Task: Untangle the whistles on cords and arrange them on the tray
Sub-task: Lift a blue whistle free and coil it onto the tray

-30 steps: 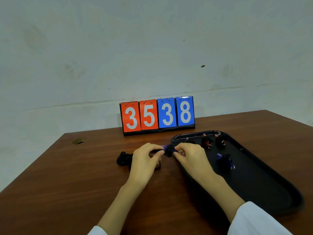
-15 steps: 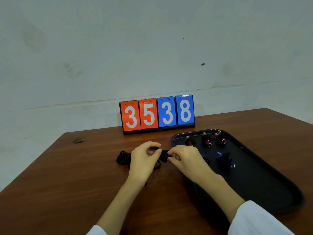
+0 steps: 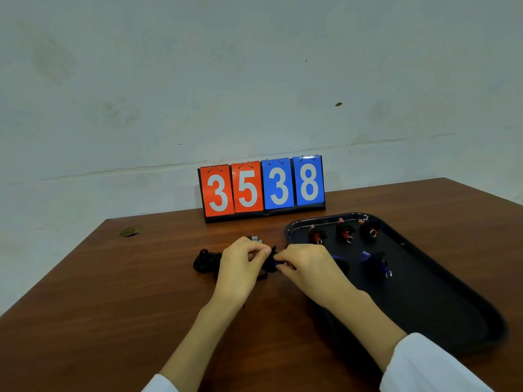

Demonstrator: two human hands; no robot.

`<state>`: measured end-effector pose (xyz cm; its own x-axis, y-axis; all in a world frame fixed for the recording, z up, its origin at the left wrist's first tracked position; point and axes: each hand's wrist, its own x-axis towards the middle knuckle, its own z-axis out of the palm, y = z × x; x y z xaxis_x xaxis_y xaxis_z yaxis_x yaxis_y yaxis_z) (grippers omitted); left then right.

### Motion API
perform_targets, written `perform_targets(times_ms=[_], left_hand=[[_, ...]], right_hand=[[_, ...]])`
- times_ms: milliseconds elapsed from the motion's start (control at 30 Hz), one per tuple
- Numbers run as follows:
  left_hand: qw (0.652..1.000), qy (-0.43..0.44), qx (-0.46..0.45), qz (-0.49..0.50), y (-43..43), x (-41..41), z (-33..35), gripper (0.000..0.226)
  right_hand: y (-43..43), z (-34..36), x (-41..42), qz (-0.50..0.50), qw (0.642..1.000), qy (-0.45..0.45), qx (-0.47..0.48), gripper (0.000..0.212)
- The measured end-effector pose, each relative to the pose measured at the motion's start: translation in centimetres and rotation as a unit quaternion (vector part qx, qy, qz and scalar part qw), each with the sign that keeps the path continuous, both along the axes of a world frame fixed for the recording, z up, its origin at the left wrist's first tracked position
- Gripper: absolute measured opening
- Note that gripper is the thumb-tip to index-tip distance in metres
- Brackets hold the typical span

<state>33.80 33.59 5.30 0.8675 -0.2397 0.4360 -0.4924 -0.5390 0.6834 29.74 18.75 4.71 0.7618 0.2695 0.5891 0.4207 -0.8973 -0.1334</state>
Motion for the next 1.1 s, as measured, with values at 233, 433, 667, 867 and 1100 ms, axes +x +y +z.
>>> perform_targets(times_ms=[233, 433, 667, 867, 1100], left_hand=[[0.998, 0.058, -0.005, 0.005, 0.4, 0.2, 0.3, 0.012], [0.995, 0.093, 0.035, -0.016, 0.5, 0.0, 0.6, 0.013], [0.959, 0.270, -0.066, -0.054, 1.2, 0.3, 1.1, 0.007], [0.976, 0.190, 0.105, -0.032, 0.8, 0.3, 1.1, 0.013], [0.989, 0.122, 0.086, 0.007, 0.1, 0.1, 0.3, 0.023]], right_hand=[[0.1, -0.9, 0.6, 0.018, 0.999, -0.008, -0.031, 0.014], [-0.1, -1.3, 0.9, 0.004, 0.999, -0.006, -0.046, 0.014], [-0.1, -1.7, 1.0, 0.016, 0.996, 0.001, -0.086, 0.005], [0.1, -1.7, 0.9, 0.046, 0.994, 0.011, -0.099, 0.006], [0.3, -1.9, 1.3, 0.045, 0.997, -0.019, -0.053, 0.006]])
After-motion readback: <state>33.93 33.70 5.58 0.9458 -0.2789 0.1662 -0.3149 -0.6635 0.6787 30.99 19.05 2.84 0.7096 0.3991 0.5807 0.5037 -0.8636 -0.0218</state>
